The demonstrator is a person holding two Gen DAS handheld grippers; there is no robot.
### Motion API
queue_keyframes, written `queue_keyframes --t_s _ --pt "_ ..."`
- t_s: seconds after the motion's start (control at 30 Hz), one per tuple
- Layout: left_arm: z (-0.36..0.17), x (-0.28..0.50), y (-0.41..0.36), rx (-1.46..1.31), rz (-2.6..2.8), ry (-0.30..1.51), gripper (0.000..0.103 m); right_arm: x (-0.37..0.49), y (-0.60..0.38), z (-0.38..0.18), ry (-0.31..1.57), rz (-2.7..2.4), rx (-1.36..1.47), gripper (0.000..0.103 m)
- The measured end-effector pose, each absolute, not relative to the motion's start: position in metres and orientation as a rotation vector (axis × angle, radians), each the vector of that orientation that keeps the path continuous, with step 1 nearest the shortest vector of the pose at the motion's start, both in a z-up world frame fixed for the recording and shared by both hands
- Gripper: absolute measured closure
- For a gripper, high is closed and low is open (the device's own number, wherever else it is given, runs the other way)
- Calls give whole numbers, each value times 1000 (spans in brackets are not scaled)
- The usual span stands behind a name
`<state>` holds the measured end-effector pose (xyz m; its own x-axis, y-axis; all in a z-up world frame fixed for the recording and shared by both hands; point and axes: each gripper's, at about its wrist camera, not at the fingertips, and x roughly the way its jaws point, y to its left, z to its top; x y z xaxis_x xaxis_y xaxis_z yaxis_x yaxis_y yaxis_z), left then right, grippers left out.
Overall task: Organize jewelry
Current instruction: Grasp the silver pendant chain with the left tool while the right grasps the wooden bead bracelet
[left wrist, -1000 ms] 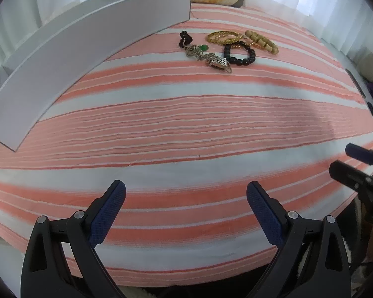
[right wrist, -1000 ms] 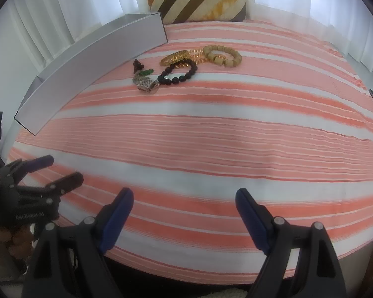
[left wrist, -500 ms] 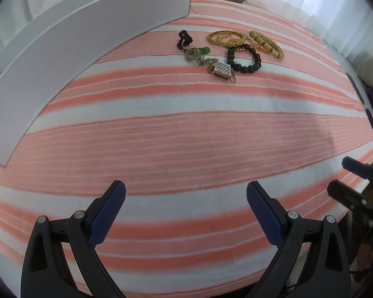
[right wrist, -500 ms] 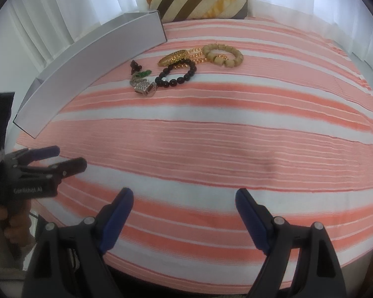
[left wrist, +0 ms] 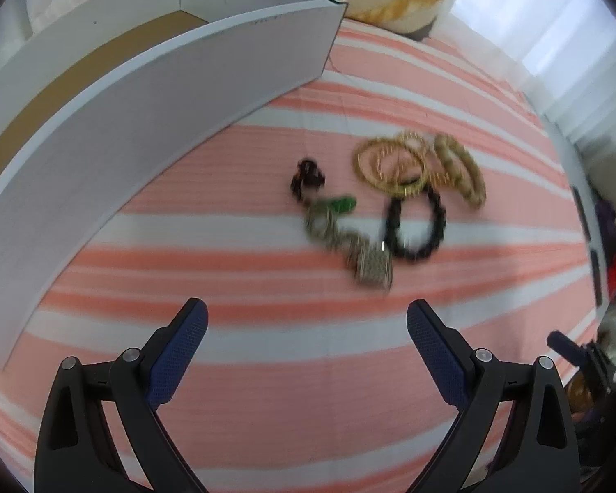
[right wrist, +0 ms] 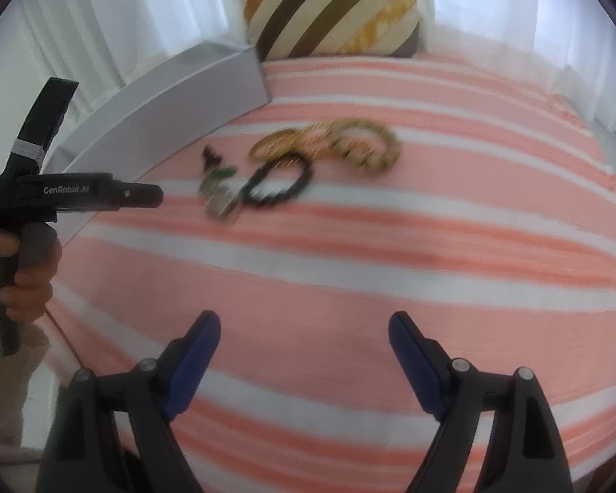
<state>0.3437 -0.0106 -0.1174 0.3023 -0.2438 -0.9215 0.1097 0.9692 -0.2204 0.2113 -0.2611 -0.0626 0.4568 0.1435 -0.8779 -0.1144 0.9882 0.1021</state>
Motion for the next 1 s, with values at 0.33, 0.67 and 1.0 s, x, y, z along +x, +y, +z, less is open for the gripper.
queue_keyframes --t_s 0.33,0.67,1.0 --pt "-154 400 -30 -143 -137 1316 13 239 -279 -56 1086 157 92 17" --pt "-160 400 -61 -23 -90 1237 65 308 -303 -57 1103 147 125 17" --pt "-155 398 -45 -135 -201 1259 97 405 -271 -97 1278 236 111 57"
